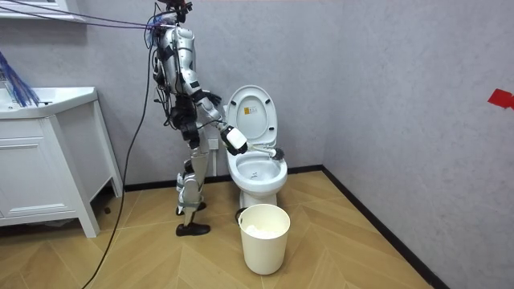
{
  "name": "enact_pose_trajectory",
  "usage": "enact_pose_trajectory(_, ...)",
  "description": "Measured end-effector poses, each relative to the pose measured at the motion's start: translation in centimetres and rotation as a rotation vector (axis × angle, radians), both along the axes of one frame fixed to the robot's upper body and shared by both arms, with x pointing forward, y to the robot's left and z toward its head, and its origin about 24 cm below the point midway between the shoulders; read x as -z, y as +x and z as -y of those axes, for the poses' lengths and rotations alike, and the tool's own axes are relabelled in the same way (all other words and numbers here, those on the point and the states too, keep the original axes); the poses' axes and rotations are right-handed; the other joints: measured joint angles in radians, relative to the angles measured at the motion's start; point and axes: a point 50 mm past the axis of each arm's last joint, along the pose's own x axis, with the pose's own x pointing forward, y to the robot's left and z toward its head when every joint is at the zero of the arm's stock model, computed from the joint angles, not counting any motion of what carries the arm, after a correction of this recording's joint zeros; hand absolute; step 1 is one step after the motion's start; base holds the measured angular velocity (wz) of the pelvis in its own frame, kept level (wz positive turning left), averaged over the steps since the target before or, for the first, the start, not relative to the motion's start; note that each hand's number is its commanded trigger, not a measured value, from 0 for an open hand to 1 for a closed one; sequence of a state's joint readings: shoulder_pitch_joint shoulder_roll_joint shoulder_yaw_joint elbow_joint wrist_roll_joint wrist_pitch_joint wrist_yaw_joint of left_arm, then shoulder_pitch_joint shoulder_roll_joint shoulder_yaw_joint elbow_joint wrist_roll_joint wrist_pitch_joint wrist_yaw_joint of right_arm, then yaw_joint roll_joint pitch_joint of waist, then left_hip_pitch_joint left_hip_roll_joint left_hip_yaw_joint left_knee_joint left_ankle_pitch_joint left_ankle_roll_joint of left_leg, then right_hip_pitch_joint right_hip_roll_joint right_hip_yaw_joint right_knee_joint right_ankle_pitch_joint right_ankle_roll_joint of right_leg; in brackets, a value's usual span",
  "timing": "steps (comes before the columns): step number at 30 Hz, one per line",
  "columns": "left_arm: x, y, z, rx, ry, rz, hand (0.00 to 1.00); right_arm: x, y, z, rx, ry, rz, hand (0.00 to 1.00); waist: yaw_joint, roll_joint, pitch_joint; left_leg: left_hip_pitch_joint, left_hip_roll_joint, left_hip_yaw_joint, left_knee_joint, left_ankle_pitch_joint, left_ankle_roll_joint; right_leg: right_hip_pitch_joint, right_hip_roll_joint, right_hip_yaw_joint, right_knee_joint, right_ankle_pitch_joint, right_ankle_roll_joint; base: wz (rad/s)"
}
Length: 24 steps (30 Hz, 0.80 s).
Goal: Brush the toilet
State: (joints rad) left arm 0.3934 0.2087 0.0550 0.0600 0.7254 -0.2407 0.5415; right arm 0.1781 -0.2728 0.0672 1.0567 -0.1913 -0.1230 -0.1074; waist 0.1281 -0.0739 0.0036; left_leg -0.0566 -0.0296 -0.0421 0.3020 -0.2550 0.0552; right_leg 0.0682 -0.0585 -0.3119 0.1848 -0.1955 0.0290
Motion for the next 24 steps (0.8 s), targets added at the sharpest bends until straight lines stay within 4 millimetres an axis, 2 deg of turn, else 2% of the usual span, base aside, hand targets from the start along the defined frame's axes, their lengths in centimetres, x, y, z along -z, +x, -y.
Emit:
enact_pose_trajectory(6,-0.6,0.4,0.7,0.066,0.08,0.017,0.0,0.6,-1.6,0.0,-0.053,0.017,-0.105,1.0,-0.019,-0.01,0.0007,0.0,-0.001,-0.005,0.006,0.0,0.0,0.003,0.0,-0.008,-0.001,0.0,0.0,0.03)
enact_pose_trajectory(9,-0.3,0.4,1.3,0.125,0.104,-0.009,0.0,0.6,-1.4,0.0,-0.075,0.019,-0.115,1.0,-0.027,-0.011,0.0032,-0.001,-0.001,-0.004,0.002,0.0,0.0,0.004,-0.001,-0.008,0.0,0.0,0.0,-0.01)
enact_pose_trajectory(12,0.5,0.2,1.7,0.161,0.121,-0.068,0.0,0.5,-0.5,0.1,-0.113,0.031,-0.114,1.0,-0.043,-0.01,0.004,0.001,0.0,0.003,-0.005,0.001,0.0,0.003,-0.001,0.007,0.0,0.0,0.0,-0.07)
enact_pose_trajectory(18,4.7,-1.5,1.9,0.262,0.136,-0.367,0.0,-0.1,1.4,0.9,-0.196,0.024,-0.125,1.0,-0.06,-0.002,0.0059,0.002,0.0,0.012,-0.007,0.002,0.0,-0.004,-0.003,0.008,0.001,0.0,0.0,-0.04)
enact_pose_trajectory(22,5.3,-1.9,1.4,0.3,0.168,-0.444,0.0,-0.8,2.8,1.8,-0.252,-0.006,-0.13,1.0,-0.068,0.001,0.0041,-0.006,0.0,0.015,-0.011,0.005,0.001,-0.018,-0.003,0.008,0.002,0.0,0.0,0.0)
enact_pose_trajectory(24,5.5,-2.0,1.4,0.32,0.175,-0.472,0.0,-1.5,4.1,2.6,-0.29,-0.03,-0.121,1.0,-0.069,0.011,0.0013,-0.007,0.0,0.02,-0.015,0.007,0.002,-0.02,-0.004,0.009,0.003,0.0,0.0,-0.02)
